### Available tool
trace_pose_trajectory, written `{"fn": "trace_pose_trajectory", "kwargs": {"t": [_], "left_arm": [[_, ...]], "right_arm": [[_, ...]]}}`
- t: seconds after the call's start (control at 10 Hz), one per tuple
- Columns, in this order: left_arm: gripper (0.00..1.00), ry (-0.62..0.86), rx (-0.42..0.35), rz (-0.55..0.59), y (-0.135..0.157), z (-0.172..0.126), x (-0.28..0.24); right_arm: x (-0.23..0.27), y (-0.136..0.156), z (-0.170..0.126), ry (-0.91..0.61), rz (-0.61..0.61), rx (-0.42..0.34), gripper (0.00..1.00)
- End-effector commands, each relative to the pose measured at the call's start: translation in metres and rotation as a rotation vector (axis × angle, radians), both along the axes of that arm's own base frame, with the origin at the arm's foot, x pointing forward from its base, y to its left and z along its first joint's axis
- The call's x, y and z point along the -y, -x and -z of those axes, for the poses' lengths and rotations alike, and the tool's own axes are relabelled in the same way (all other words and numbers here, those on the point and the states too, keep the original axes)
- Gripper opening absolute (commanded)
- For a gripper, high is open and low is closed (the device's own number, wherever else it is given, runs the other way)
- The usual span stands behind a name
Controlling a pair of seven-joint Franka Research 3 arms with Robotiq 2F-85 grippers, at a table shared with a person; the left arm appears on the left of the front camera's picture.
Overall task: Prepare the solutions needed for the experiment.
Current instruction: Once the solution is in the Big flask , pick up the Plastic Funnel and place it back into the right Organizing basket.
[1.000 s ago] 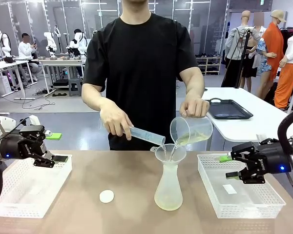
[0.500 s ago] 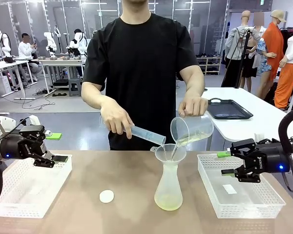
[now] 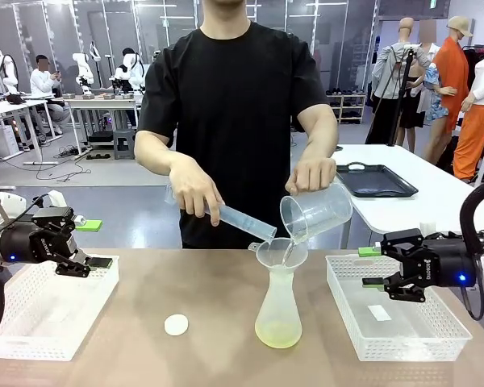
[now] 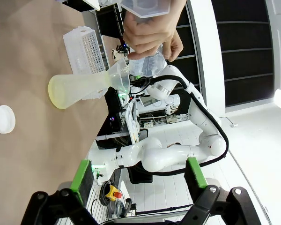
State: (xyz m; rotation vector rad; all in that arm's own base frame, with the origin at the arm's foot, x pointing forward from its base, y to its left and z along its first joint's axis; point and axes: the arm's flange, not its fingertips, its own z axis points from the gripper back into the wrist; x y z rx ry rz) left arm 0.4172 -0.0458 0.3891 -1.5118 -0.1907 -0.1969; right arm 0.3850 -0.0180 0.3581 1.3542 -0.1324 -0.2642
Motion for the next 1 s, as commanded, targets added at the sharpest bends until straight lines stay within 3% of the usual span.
{"fn": "trace_pose_trajectory", "kwargs": {"t": [0.0, 0.9], "left_arm": [[1.0, 0.015, 0.003, -0.009, -0.0007, -0.0028, 0.0015], [1.0, 0.015, 0.003, -0.009, -0.0007, -0.0028, 0.0015]], "right_arm": [[0.0018, 0.0004, -0.0007, 0.012, 0.01, -0.003, 0.7], [0.0018, 0.0004, -0.0007, 0.012, 0.01, -0.003, 0.7]]}}
